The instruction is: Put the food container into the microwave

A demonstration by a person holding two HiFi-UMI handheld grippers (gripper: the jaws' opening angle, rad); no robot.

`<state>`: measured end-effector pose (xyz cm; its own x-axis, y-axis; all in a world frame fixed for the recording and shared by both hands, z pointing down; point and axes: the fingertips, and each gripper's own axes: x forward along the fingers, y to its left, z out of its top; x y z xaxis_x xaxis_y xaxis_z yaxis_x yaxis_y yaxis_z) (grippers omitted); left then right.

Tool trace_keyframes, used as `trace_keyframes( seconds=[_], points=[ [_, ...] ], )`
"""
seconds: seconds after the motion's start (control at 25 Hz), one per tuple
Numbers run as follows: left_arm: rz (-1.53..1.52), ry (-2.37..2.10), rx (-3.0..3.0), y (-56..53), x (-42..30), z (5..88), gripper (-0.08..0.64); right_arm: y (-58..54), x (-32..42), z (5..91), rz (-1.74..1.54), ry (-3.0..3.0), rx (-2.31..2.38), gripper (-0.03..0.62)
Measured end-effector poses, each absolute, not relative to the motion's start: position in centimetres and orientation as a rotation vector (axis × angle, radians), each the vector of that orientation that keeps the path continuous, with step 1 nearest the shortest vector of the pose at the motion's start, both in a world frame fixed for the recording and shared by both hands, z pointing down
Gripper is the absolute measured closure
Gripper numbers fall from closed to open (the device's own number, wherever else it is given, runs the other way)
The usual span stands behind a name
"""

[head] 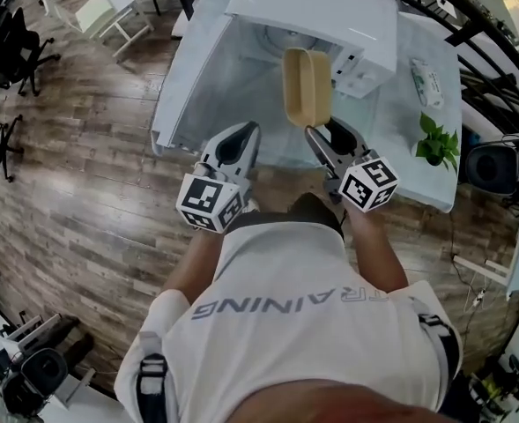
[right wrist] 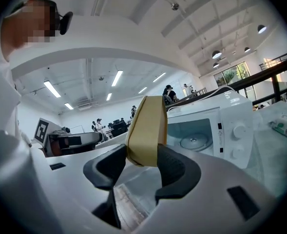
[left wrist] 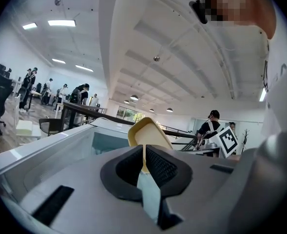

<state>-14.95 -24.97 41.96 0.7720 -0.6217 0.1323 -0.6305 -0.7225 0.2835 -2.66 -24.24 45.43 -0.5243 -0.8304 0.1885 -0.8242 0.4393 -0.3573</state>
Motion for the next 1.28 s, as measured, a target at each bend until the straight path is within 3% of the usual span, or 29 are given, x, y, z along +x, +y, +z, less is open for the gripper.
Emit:
trace_keyframes(
  seconds=[0.88, 1.28],
  points=[
    [0.125, -0.969, 2.609, -30.5, -11.9, 44.8, 0.515, -35.2, 0.2, 58.5, -1.245, 2.313, -1.355, 0.376],
    [0.177, -0.999, 2.578, -33.3, -11.2, 46.1, 0.515, -42.3, -0.9, 59.9, -1.229, 2.266, -1.308, 0.376]
  ],
)
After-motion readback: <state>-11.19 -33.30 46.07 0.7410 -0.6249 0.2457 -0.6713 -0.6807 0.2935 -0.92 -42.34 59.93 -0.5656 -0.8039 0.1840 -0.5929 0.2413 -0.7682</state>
